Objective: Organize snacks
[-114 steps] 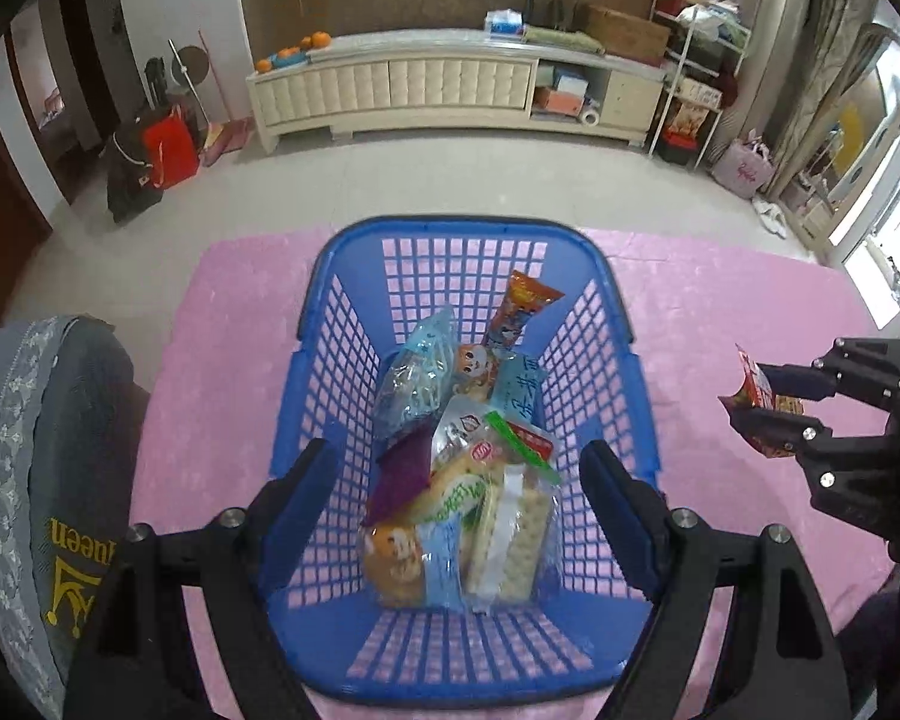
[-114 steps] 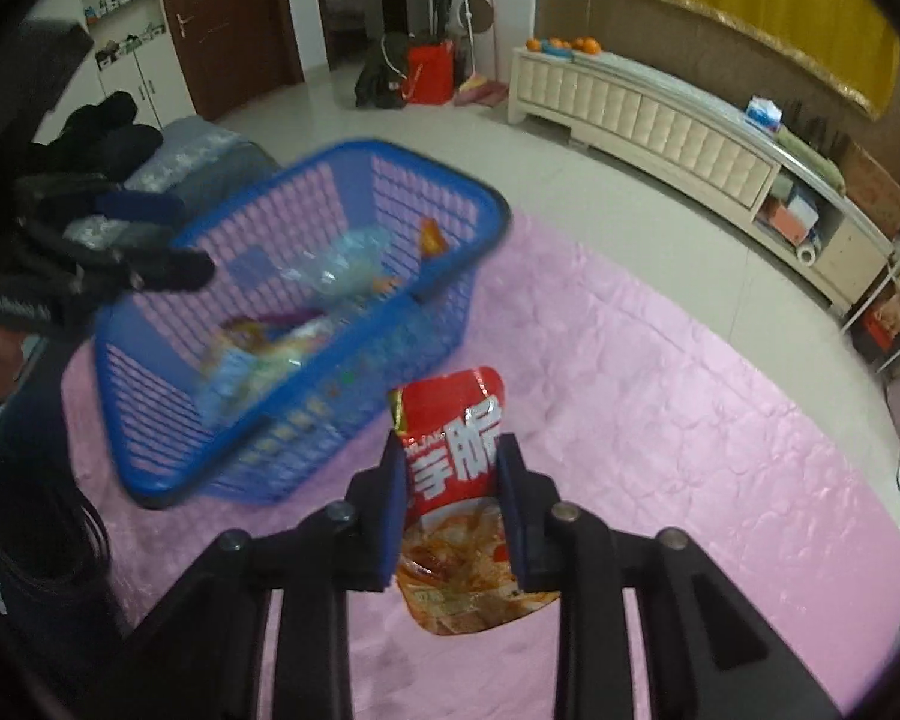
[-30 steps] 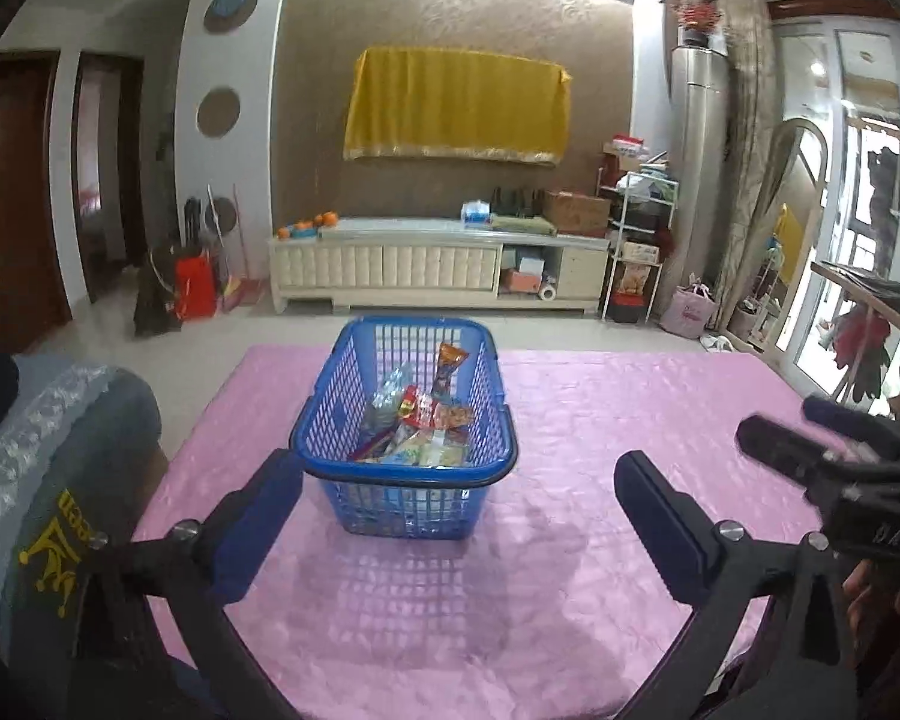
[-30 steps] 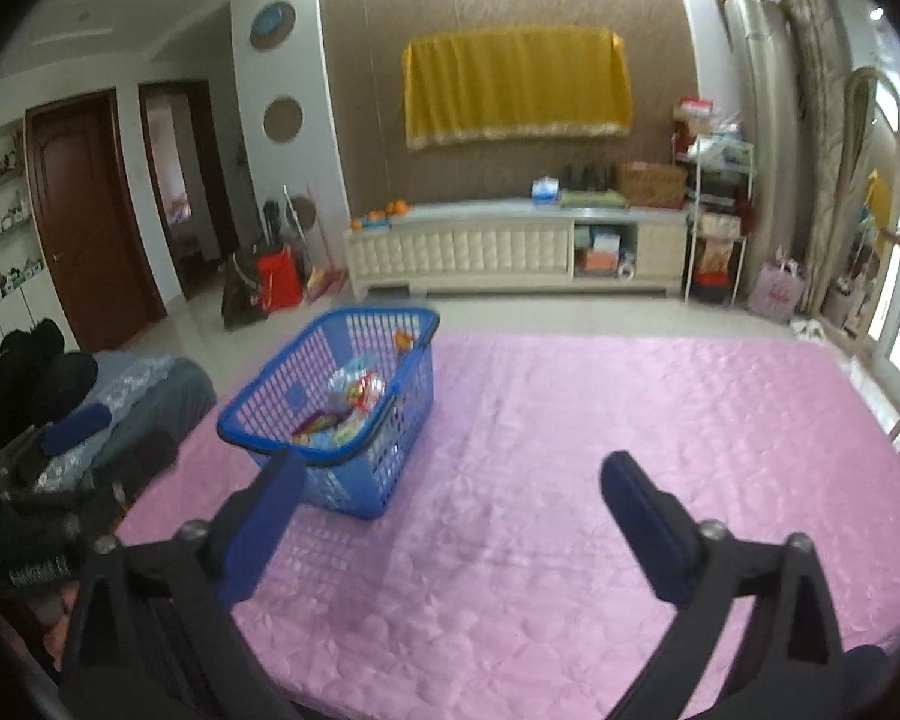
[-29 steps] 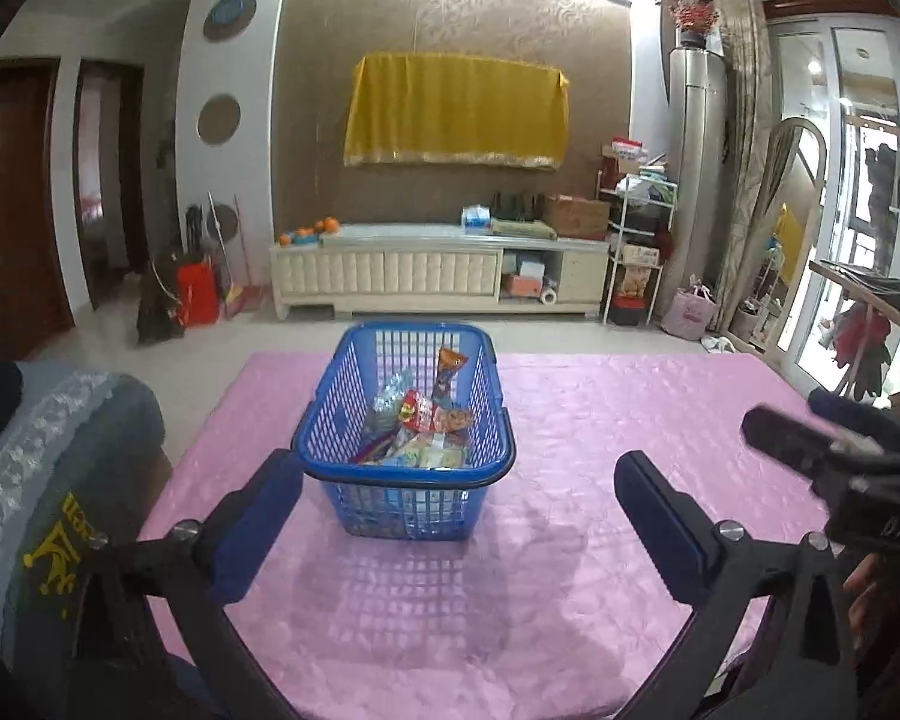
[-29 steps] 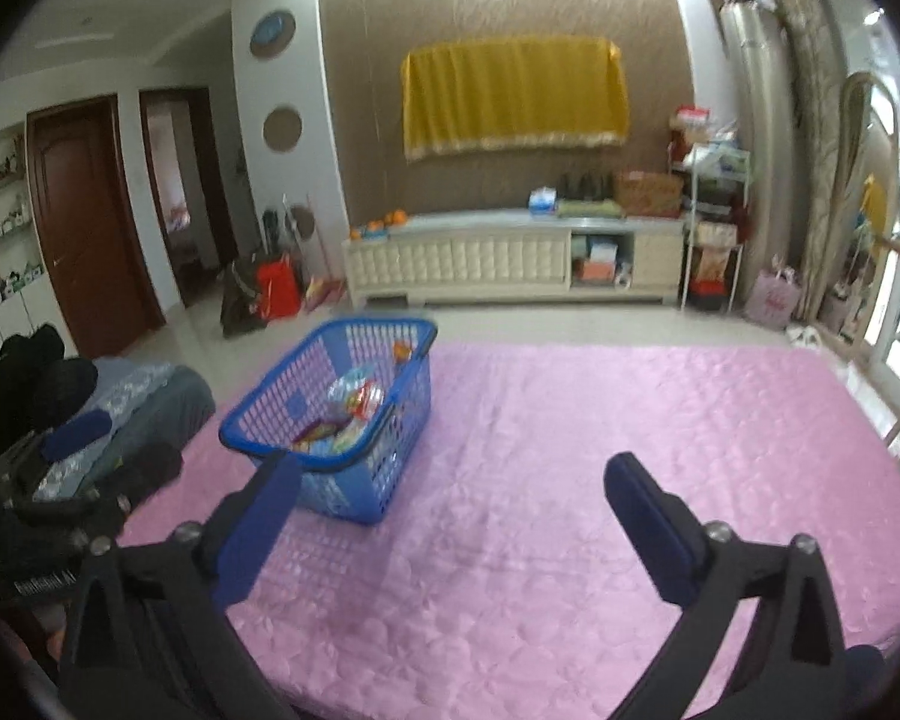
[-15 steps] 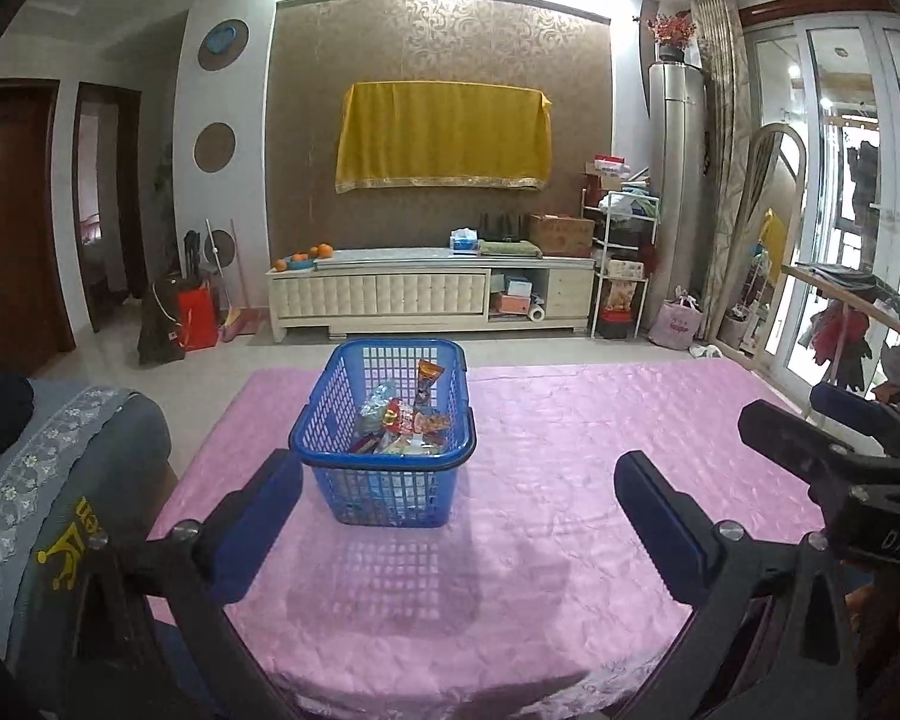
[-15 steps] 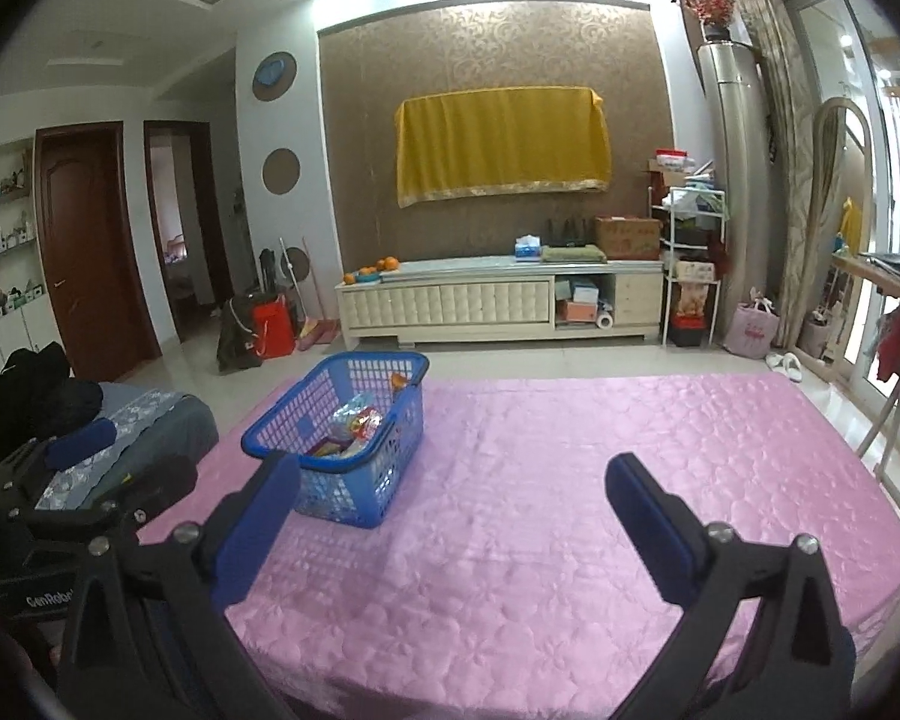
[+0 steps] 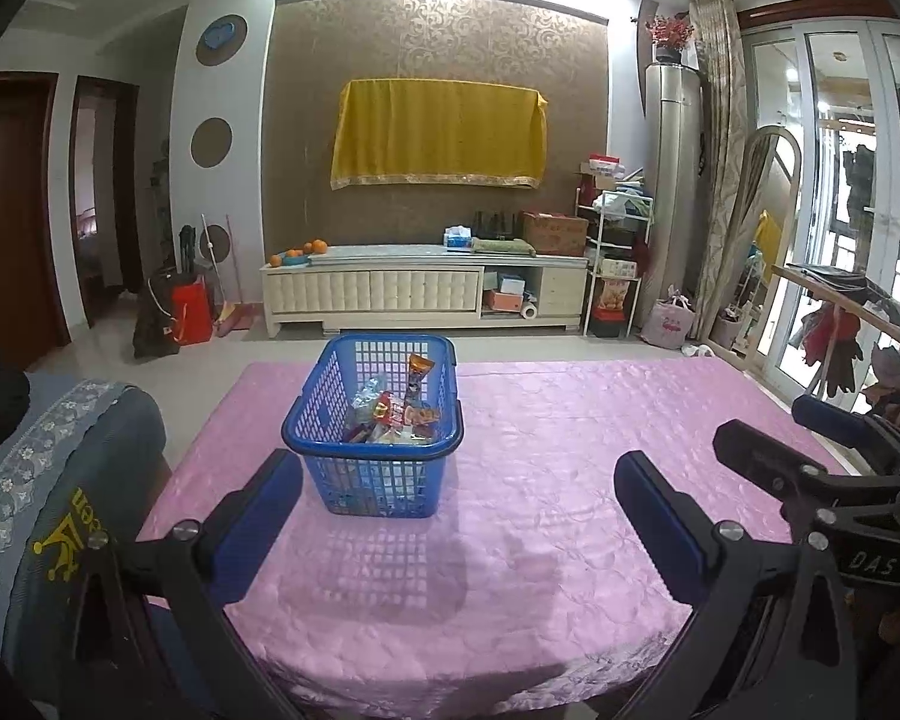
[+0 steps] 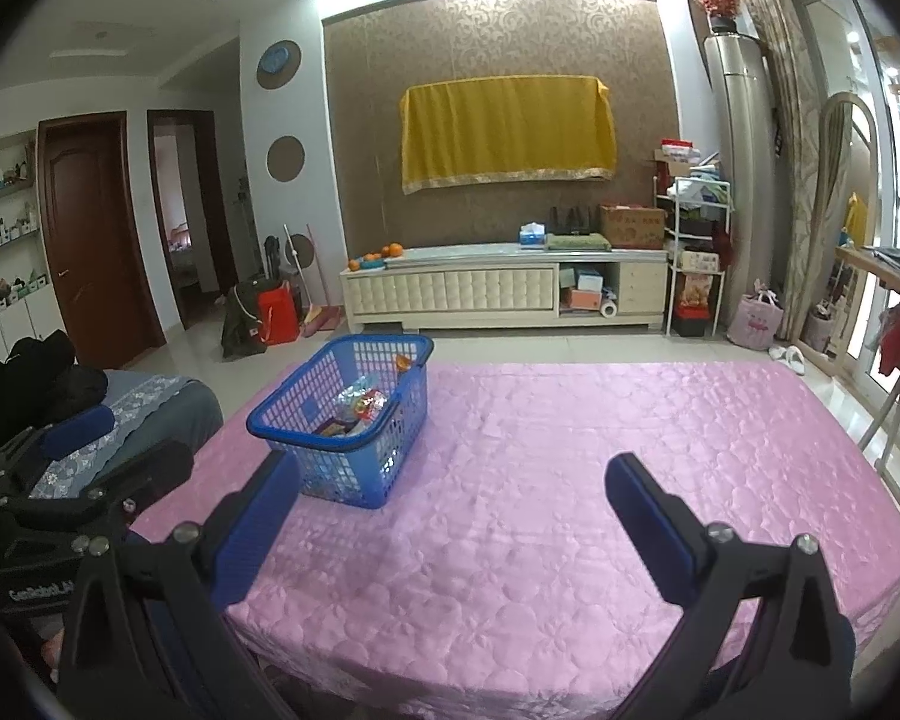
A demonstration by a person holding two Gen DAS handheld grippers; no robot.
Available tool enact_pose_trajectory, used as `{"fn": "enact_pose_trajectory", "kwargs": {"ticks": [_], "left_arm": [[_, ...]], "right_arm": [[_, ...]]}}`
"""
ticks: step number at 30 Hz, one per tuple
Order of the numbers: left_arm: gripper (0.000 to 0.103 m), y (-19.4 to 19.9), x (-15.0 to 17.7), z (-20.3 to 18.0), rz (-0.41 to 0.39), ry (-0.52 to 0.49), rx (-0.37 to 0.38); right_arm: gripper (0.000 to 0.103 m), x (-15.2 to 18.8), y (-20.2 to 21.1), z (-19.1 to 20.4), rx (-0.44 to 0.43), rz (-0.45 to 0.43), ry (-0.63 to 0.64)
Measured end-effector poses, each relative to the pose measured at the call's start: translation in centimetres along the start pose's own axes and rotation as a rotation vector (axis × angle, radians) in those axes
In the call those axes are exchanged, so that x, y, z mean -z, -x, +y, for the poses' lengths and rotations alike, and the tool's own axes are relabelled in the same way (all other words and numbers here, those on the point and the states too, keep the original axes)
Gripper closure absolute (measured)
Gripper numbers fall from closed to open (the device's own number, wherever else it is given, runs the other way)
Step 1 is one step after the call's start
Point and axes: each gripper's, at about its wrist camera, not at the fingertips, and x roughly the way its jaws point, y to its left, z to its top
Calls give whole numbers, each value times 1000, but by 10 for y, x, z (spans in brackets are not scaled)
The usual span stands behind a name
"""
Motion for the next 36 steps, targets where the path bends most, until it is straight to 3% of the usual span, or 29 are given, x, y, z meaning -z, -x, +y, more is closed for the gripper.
{"fn": "enact_pose_trajectory", "kwargs": {"ticks": [36], "left_arm": [[0,0,2,4,23,15,17]], "right_arm": [[0,1,1,0,-4,17,0]]}}
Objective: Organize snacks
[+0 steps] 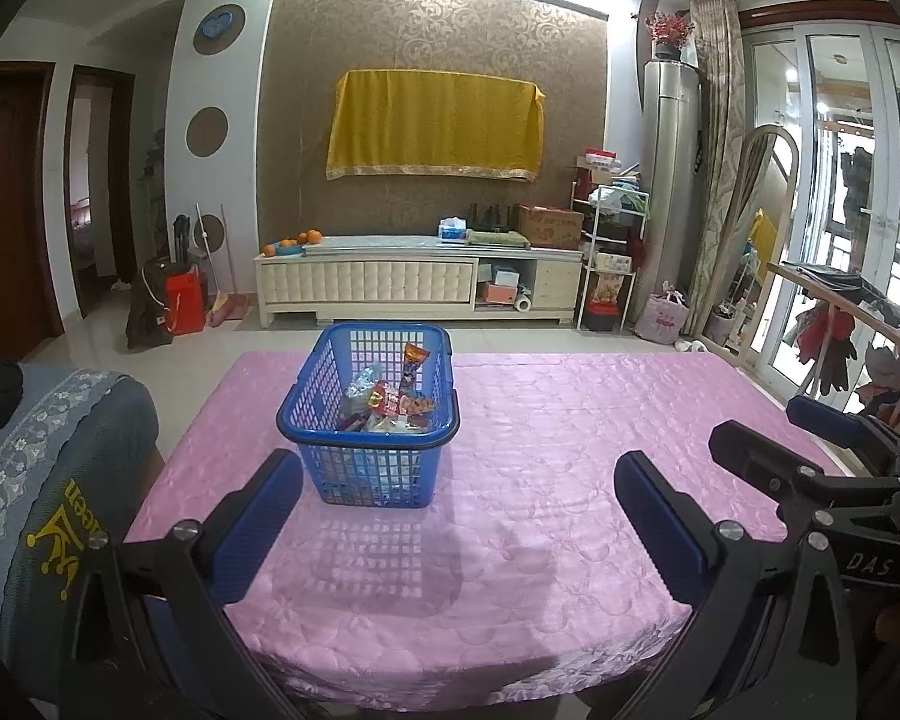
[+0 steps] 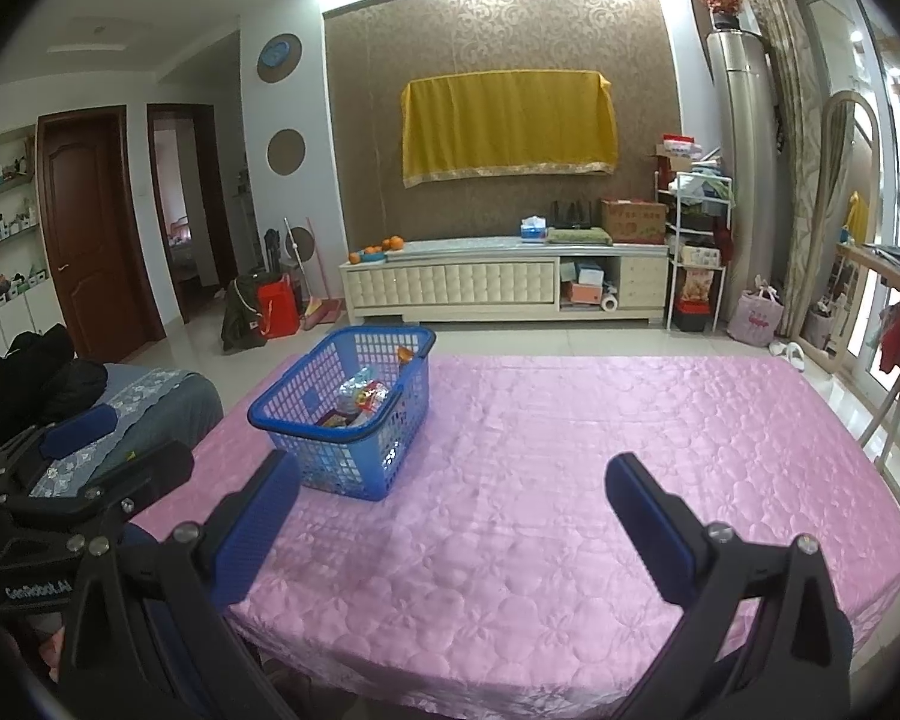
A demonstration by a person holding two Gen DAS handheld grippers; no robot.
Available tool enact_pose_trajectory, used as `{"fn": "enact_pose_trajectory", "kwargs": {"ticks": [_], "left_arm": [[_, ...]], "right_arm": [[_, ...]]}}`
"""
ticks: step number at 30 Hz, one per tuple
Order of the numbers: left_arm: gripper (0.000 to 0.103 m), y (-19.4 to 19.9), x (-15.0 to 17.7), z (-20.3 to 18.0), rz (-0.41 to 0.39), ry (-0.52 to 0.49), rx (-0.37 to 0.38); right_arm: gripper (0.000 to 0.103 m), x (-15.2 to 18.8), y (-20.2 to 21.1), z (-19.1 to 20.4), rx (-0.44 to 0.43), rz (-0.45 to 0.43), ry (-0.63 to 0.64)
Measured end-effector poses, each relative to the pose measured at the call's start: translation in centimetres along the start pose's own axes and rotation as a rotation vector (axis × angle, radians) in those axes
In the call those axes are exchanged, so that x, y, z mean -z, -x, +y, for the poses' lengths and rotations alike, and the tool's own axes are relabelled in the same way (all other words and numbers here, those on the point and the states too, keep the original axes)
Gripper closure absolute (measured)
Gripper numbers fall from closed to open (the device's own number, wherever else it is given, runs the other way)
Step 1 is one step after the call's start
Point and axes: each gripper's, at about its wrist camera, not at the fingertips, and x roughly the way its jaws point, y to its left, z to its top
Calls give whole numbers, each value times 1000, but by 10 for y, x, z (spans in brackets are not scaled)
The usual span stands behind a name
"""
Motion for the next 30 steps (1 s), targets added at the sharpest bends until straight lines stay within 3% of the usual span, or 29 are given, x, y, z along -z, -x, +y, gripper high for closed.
{"fn": "enact_pose_trajectory", "kwargs": {"ticks": [30], "left_arm": [[0,3,3,5,9,14,-12]], "right_arm": [[0,4,1,1,-24,18,-2]]}}
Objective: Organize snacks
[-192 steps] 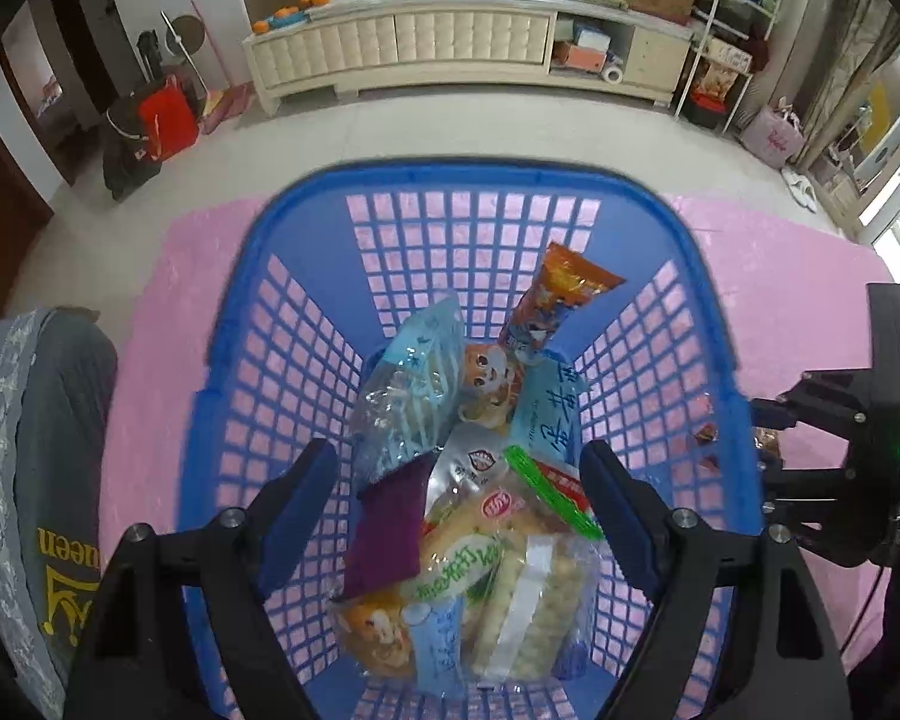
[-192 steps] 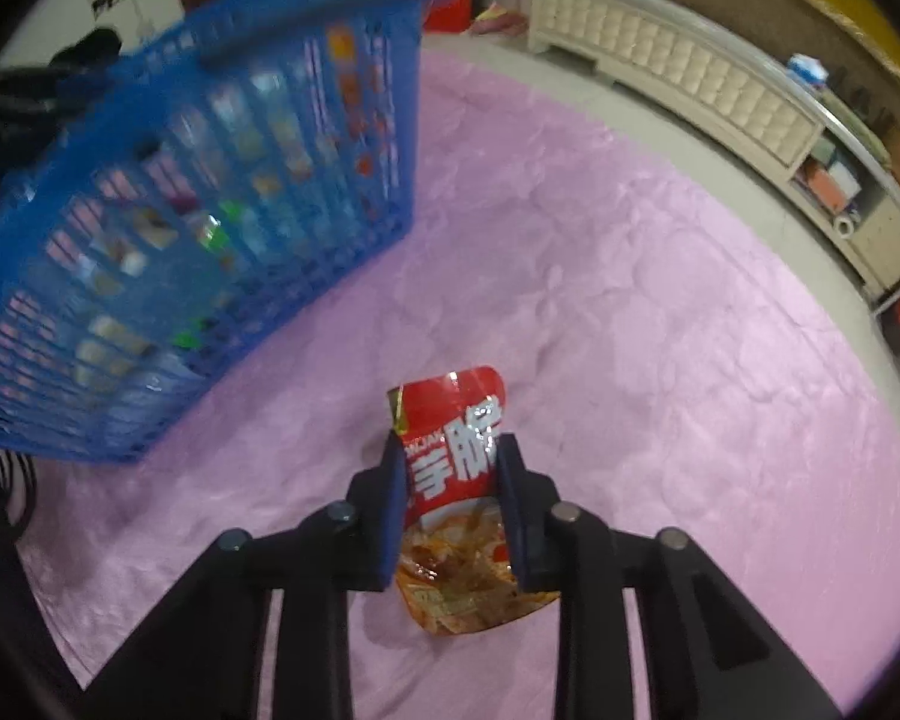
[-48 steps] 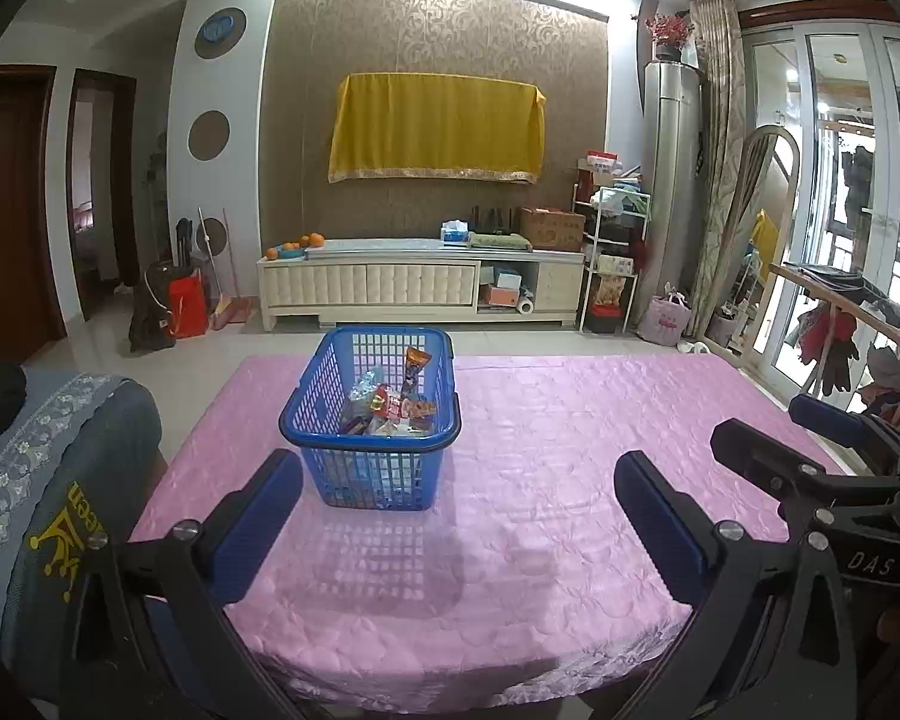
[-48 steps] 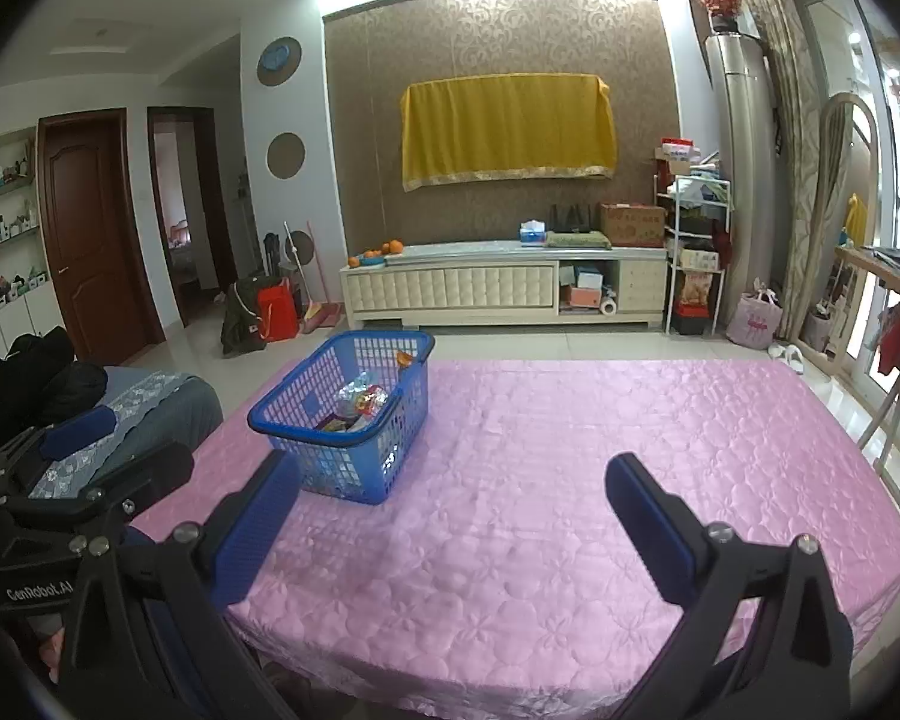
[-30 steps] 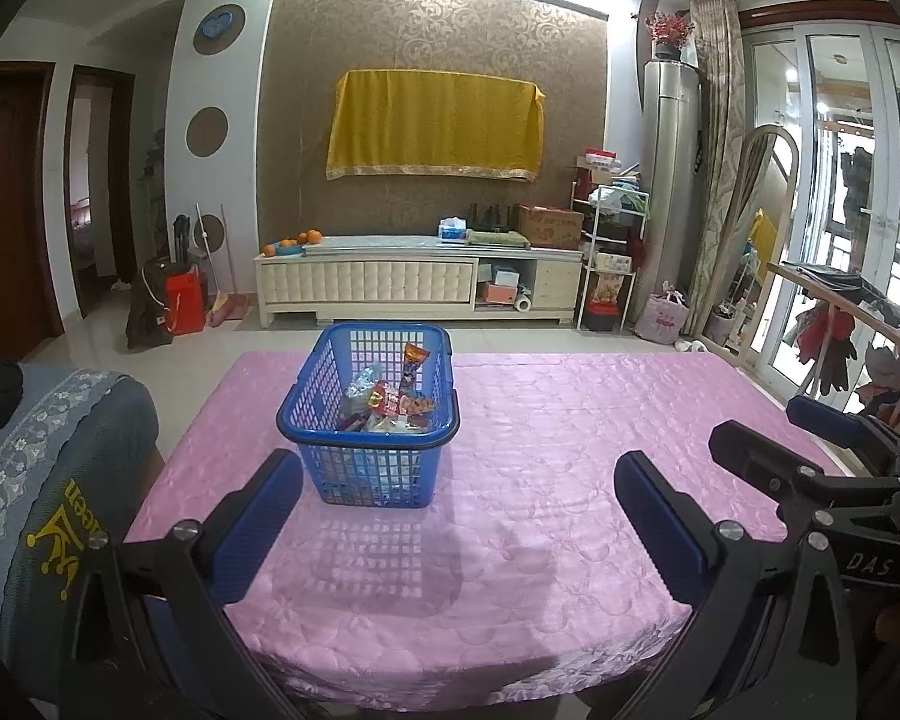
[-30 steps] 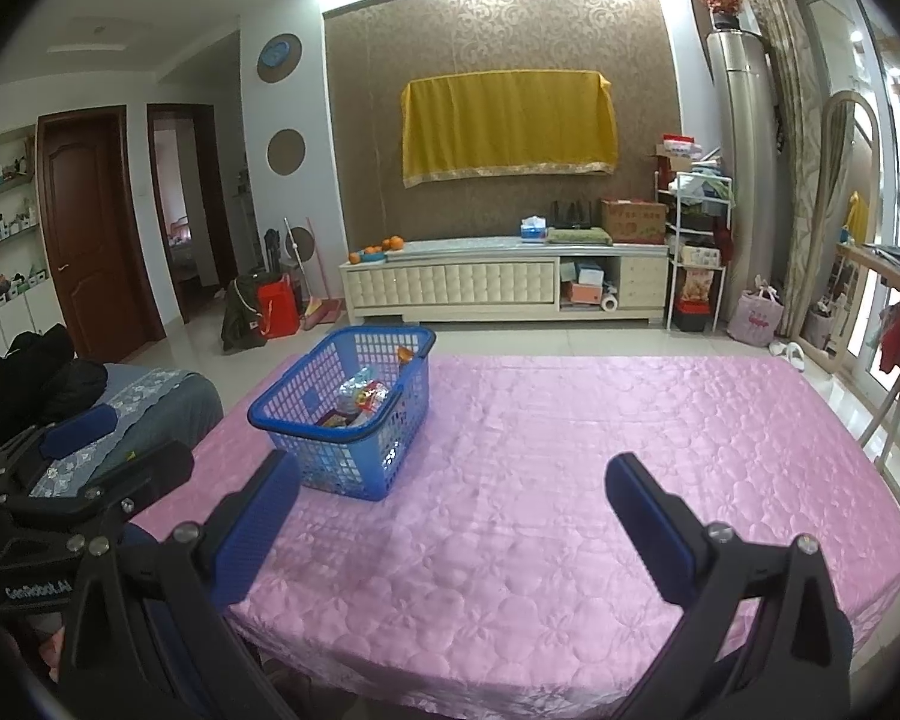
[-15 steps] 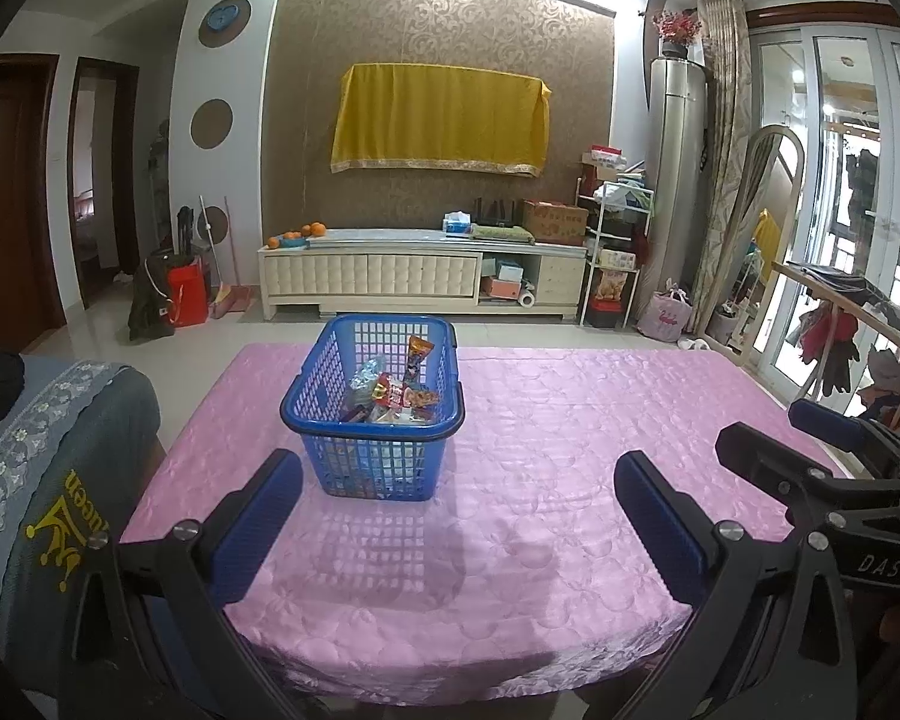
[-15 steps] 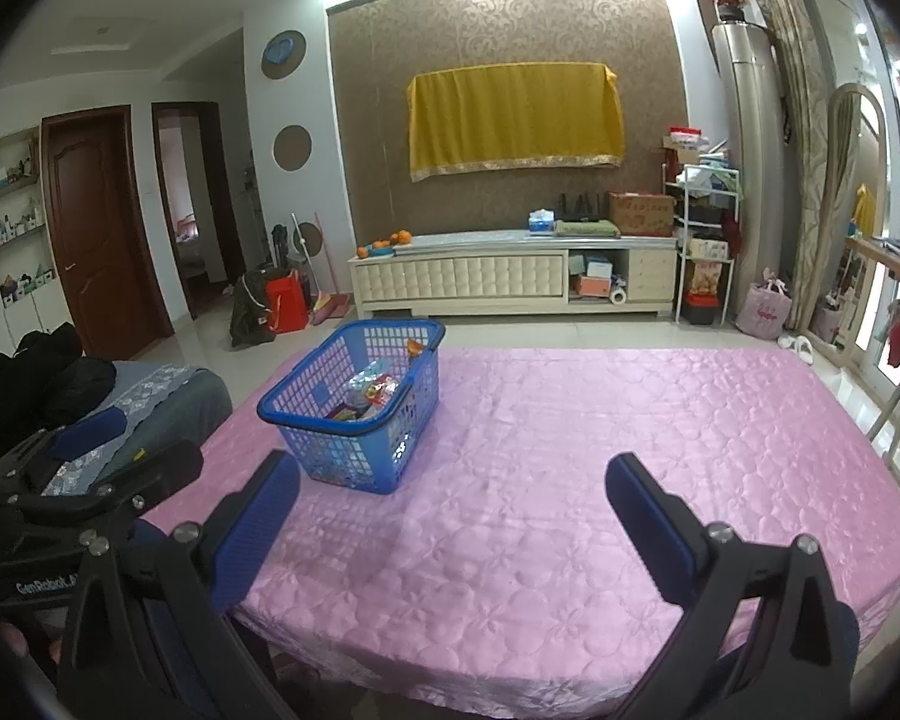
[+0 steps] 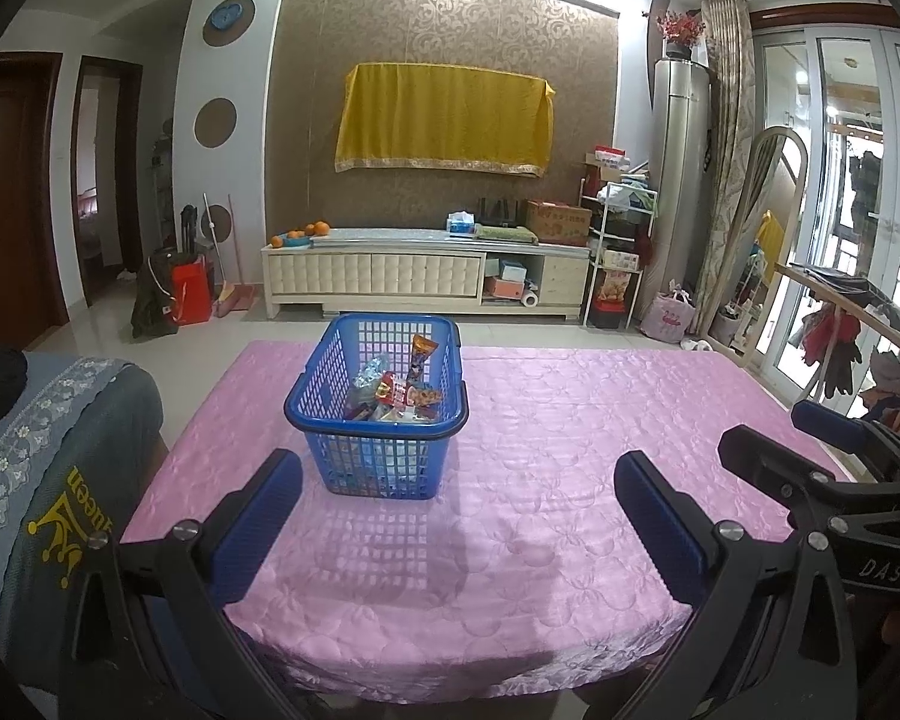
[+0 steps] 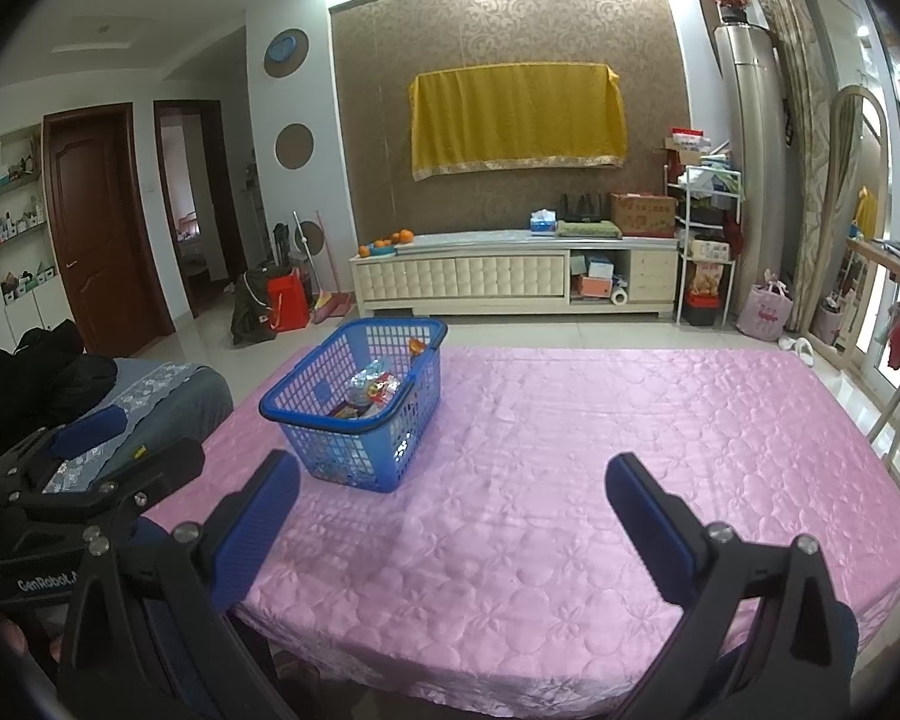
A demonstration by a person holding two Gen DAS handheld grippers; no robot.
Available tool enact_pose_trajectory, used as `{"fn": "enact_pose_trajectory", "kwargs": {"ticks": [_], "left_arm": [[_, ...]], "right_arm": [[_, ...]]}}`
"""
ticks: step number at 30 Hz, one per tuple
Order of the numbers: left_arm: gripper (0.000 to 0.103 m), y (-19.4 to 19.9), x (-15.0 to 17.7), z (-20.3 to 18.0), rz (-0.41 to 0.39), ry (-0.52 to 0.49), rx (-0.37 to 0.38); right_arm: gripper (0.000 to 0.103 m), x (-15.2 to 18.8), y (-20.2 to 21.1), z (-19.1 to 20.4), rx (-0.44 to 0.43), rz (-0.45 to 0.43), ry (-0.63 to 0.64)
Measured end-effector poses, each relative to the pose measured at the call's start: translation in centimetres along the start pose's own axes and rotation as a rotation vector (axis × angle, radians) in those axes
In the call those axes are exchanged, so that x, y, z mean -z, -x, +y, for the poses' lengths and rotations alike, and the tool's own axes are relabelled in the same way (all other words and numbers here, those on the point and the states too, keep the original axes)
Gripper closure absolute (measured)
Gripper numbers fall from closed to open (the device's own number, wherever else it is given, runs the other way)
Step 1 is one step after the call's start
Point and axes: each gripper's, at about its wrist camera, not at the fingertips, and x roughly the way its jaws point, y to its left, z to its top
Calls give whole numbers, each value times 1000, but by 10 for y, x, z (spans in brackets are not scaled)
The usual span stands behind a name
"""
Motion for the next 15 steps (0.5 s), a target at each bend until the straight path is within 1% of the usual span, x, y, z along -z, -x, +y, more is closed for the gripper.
{"fn": "enact_pose_trajectory", "kwargs": {"ticks": [9,15], "left_arm": [[0,-1,1,1,13,18,19],[0,2,2,-2,3,3,-4]], "right_arm": [[0,0,1,-3,-3,1,0],[0,-1,2,-3,-6,5,1]]}}
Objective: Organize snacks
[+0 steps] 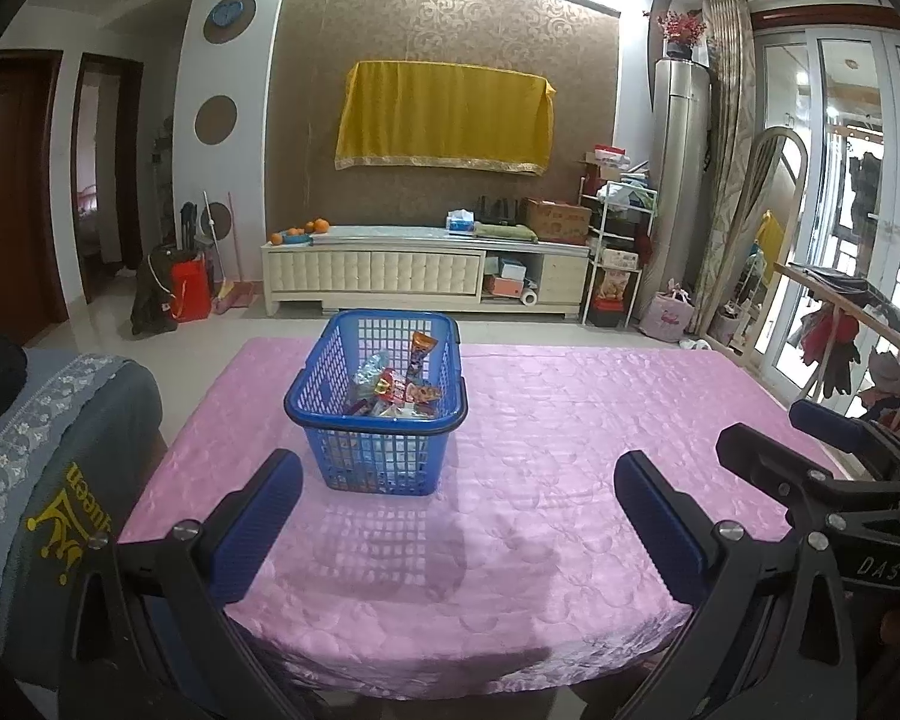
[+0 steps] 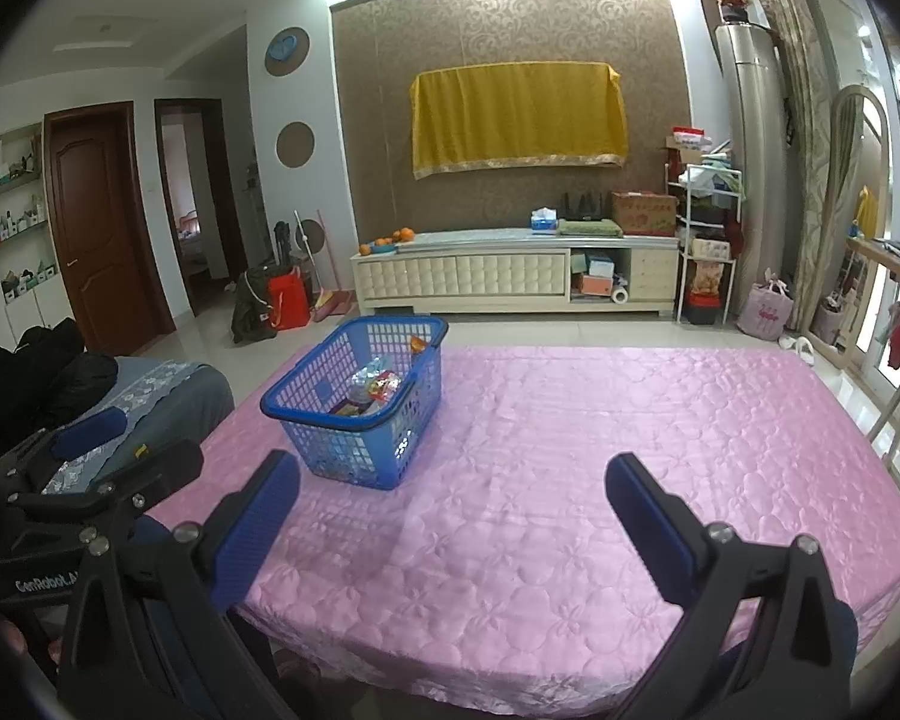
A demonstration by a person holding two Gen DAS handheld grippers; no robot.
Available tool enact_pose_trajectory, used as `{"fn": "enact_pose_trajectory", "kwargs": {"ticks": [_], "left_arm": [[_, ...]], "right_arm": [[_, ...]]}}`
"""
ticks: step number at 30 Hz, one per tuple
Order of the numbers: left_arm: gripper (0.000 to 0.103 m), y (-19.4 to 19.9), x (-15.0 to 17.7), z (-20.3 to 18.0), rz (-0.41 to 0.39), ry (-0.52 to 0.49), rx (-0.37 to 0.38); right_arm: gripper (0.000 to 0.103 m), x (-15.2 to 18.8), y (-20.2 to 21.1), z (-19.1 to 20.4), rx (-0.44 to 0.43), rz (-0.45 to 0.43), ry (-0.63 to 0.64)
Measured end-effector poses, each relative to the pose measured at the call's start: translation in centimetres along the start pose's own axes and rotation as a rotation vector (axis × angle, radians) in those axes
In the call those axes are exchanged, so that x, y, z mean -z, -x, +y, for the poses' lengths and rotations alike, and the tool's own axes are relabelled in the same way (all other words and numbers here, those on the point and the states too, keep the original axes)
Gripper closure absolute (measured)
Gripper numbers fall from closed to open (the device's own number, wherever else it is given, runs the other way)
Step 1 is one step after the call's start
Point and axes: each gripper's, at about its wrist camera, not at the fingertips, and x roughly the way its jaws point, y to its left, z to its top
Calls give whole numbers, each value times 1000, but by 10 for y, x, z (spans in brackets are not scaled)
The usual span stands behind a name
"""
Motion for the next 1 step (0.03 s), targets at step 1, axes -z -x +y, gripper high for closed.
{"fn": "enact_pose_trajectory", "kwargs": {"ticks": [1], "left_arm": [[0,0,0,0,0,-2,0]], "right_arm": [[0,0,0,0,0,0,0]]}}
